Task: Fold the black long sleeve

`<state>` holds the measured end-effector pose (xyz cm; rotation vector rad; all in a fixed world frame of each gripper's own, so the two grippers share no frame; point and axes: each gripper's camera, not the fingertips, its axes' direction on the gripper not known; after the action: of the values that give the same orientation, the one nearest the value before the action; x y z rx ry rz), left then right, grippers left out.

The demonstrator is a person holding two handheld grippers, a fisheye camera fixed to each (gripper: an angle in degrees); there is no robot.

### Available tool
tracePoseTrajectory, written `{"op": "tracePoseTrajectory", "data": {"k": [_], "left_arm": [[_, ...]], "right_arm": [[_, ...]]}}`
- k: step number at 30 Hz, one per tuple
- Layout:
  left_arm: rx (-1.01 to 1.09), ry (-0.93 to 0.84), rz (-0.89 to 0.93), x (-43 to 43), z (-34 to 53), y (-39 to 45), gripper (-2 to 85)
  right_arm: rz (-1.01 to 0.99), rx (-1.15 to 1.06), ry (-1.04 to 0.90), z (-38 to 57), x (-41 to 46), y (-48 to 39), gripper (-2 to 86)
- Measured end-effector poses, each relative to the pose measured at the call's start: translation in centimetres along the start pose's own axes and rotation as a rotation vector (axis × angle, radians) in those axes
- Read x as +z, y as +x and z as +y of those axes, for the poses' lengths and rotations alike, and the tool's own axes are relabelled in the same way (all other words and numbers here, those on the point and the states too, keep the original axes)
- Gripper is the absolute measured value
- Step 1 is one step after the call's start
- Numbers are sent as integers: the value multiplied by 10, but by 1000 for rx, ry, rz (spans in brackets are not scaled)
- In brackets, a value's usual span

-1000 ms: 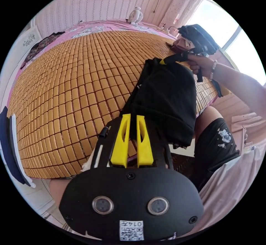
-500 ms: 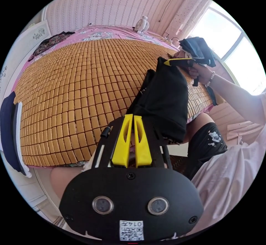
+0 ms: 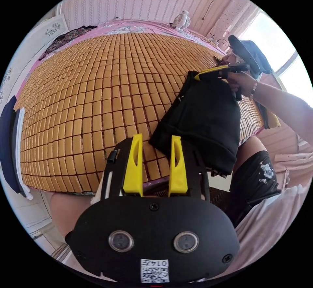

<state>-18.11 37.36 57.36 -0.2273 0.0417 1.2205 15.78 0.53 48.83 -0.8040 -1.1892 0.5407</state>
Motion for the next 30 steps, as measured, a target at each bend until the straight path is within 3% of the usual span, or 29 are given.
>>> {"op": "tracePoseTrajectory", "data": {"k": [4, 8, 16, 23, 30], "left_arm": [[145, 27, 57, 1, 12, 15, 43], [82, 12, 62, -17, 22, 12, 37], [228, 261, 92, -118, 82, 20, 31], [165, 429, -76, -192, 147, 7, 30], [-3, 551, -226, -255, 210, -37, 29]], "right_arm": [[-55, -32, 0, 12, -3, -4, 57], [-97, -7, 54, 35, -21, 0, 44], [-271, 33, 438, 126, -119, -12, 28], [-380, -23, 546, 133, -138, -56, 21], [-503, -280, 581, 55, -151, -148, 22]]}}
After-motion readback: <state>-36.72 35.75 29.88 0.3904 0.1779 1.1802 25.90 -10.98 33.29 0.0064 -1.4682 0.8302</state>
